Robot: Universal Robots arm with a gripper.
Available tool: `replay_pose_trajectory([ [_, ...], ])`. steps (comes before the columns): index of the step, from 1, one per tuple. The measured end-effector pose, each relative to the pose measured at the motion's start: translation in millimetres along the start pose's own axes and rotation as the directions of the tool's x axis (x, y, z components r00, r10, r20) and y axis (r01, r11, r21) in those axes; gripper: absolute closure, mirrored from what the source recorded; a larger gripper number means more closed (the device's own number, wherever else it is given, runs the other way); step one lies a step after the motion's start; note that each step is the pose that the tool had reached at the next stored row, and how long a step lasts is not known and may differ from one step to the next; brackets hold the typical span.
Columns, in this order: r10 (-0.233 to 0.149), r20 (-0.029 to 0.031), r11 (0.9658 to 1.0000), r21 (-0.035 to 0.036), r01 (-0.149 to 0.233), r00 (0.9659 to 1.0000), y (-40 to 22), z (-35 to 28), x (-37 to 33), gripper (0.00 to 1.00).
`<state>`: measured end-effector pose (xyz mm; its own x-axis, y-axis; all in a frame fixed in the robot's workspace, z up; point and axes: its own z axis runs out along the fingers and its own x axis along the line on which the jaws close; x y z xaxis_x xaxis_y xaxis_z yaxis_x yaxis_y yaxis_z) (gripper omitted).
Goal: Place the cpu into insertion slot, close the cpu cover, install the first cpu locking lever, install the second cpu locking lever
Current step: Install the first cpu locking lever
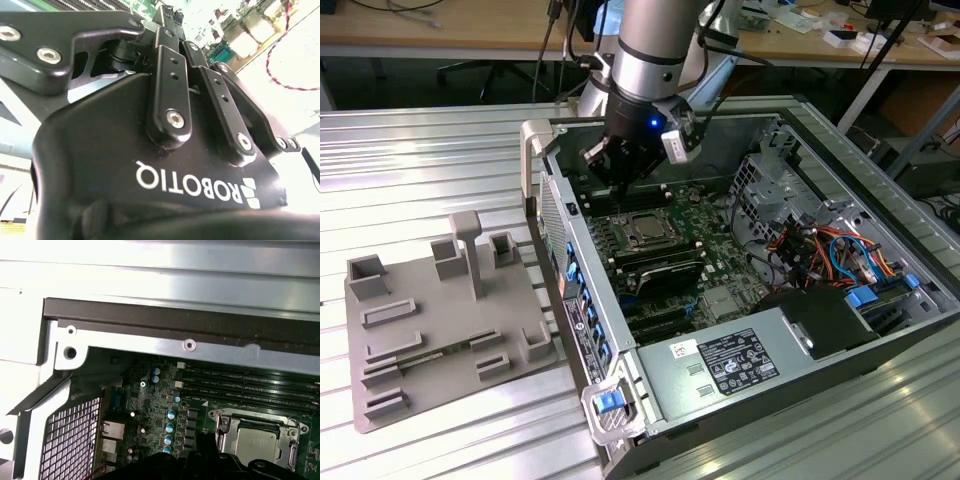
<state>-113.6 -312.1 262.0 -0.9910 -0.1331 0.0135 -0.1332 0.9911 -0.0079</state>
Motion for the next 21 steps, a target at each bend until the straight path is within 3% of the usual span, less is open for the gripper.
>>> replay_pose_trajectory([
  [5, 0.000, -0.0001, 1.0000, -0.0001, 0.000, 1.0000, 6.8, -0.1, 1.0, 0.89],
  [7, 0.000, 0.0000, 1.0000, -0.0005, 0.000, 1.0000, 13.3, -0.1, 0.5, 0.89],
  [10, 0.000, 0.0002, 1.0000, -0.0016, 0.000, 1.0000, 17.5, -0.2, -0.1, 0.89],
  [17, 0.000, 0.0038, 0.9996, -0.0291, 0.000, 1.0000, 18.5, -0.1, -0.5, 0.89],
  [21, 0.000, 0.0036, 0.9994, -0.0338, 0.000, 1.0000, 18.0, 0.7, -3.6, 0.89],
])
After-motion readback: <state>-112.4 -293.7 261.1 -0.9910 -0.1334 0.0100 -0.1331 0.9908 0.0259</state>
